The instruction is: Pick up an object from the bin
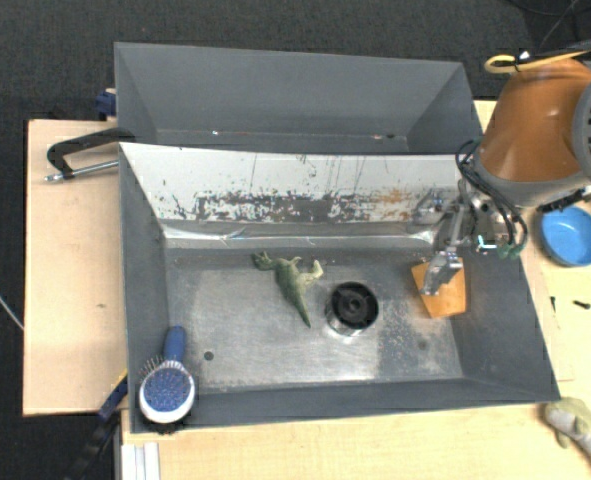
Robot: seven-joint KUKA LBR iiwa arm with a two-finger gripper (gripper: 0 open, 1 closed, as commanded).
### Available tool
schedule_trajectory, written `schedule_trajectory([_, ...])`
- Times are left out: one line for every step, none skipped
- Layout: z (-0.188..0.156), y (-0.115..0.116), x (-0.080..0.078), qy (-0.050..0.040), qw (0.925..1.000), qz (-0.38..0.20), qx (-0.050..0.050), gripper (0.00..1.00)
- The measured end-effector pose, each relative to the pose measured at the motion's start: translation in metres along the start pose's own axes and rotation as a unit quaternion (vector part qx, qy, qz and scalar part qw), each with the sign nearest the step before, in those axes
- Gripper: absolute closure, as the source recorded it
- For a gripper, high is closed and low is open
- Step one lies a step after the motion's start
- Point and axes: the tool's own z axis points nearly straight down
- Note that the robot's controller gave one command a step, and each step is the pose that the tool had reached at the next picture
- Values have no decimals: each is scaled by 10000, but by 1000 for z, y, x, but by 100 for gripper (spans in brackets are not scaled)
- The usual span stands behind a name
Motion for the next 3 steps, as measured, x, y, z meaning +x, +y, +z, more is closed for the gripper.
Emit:
schedule_trajectory([74,-42,31,-83,9854,-1700,-18,0])
schedule_trajectory([74,-42,30,-87,9853,-1706,-16,100])
schedule_trajectory([-38,-25,53,-61,8578,-5139,45,100])
